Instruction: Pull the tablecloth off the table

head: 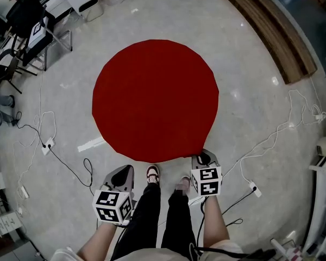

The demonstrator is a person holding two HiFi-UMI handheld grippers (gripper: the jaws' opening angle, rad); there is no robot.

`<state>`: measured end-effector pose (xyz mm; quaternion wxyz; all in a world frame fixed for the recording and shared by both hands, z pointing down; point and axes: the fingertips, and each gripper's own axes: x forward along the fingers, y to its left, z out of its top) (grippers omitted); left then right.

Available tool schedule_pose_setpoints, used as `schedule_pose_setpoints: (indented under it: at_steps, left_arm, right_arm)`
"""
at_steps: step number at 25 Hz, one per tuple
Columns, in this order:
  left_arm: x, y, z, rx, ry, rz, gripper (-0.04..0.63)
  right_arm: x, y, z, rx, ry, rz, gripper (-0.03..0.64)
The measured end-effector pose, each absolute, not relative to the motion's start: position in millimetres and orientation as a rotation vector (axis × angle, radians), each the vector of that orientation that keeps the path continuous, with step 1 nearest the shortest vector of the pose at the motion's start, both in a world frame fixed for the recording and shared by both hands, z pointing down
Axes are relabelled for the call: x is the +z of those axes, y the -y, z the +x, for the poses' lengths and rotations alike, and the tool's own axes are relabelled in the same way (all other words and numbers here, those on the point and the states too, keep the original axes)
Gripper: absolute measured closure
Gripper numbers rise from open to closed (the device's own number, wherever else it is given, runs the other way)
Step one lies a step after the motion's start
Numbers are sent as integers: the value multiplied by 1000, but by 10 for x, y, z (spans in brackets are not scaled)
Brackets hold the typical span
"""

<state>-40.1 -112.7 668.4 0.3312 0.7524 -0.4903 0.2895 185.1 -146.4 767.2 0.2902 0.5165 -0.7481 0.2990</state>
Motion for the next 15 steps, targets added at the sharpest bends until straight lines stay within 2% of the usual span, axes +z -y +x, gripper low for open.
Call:
schedule_pose_setpoints:
  at_steps: [15]
  left_arm:
    - [6262, 1197, -344, 664, 1331, 2000, 580]
  right_arm:
    - [7097, 1387, 1892, 770, 1951, 1395, 588]
